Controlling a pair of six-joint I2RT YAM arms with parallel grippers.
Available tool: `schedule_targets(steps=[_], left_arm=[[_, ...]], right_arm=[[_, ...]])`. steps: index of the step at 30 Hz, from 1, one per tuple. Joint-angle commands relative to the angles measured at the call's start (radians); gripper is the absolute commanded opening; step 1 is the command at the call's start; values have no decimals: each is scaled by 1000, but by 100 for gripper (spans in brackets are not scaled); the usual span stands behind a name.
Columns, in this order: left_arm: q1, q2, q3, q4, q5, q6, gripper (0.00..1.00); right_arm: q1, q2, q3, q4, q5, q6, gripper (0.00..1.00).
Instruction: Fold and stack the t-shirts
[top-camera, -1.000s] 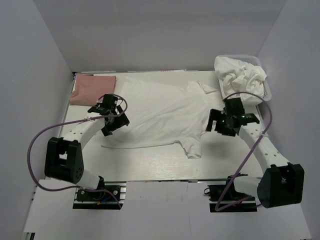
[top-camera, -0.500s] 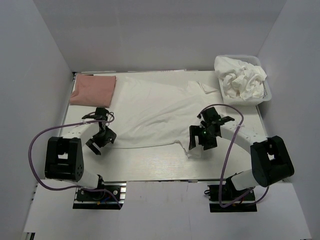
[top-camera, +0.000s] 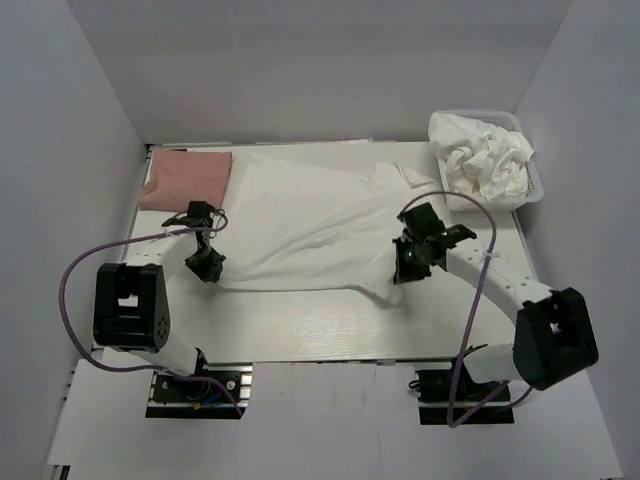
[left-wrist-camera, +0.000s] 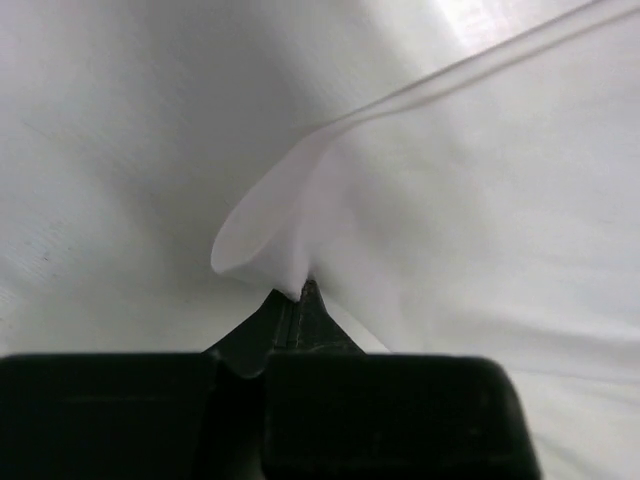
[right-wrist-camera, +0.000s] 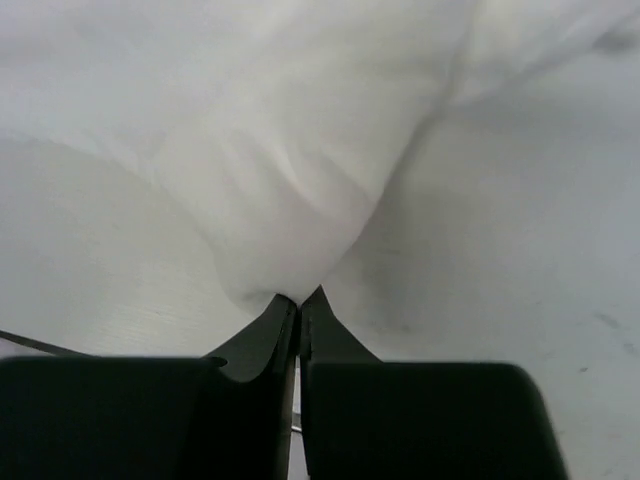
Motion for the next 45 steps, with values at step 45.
schedule_targets(steps=[45], left_arm=[[11, -559, 1169, 60, 275, 301, 0]], right_arm=[[-1, -522, 995, 261, 425, -446, 0]])
